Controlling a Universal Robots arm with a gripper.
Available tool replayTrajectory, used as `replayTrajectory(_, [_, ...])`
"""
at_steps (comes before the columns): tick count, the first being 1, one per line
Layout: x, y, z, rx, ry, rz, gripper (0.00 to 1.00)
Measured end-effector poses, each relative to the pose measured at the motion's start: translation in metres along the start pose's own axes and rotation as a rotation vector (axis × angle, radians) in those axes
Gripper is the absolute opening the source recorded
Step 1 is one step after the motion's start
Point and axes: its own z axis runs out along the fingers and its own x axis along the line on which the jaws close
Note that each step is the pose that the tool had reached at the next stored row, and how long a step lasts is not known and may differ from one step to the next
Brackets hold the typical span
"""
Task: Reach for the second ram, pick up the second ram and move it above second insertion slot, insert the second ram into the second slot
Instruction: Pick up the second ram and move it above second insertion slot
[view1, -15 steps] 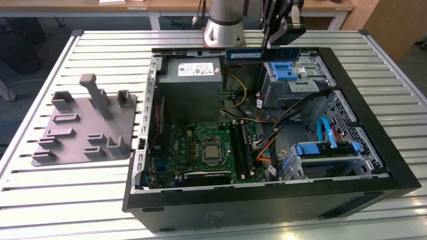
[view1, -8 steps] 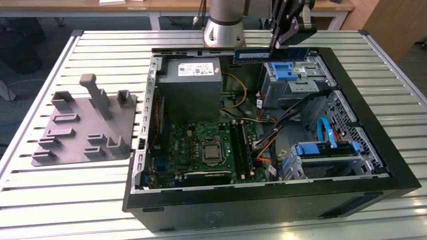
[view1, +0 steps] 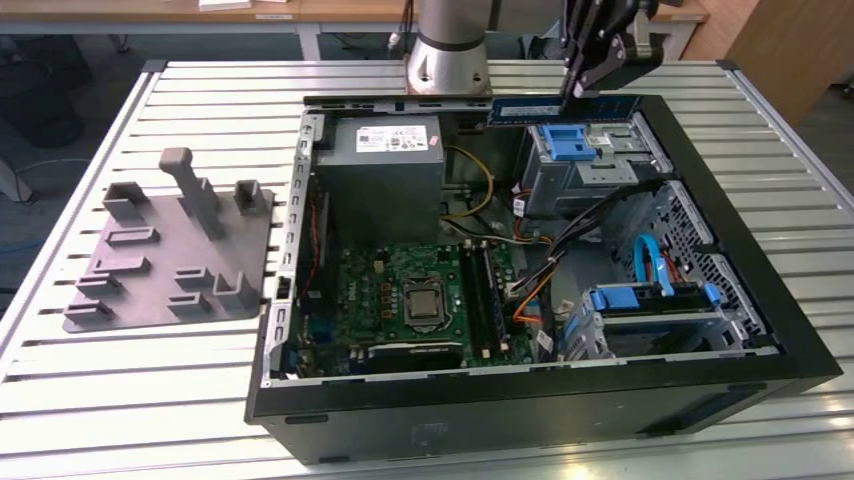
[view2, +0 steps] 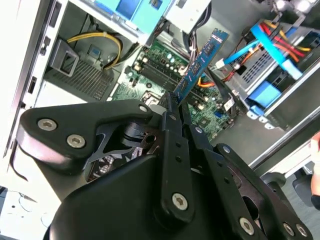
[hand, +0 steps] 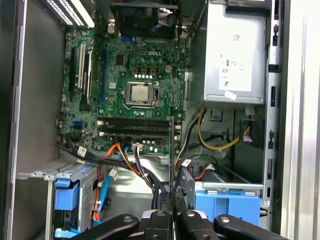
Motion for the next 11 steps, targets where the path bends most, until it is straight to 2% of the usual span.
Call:
replayTrajectory(7, [0.0006,-0.0169,-0.0003,-0.0006,0.0,0.0,0.14])
replayTrajectory(11, [0.0006,-0.0201,-0.0004,-0.0006,-0.0003,0.0,0.14])
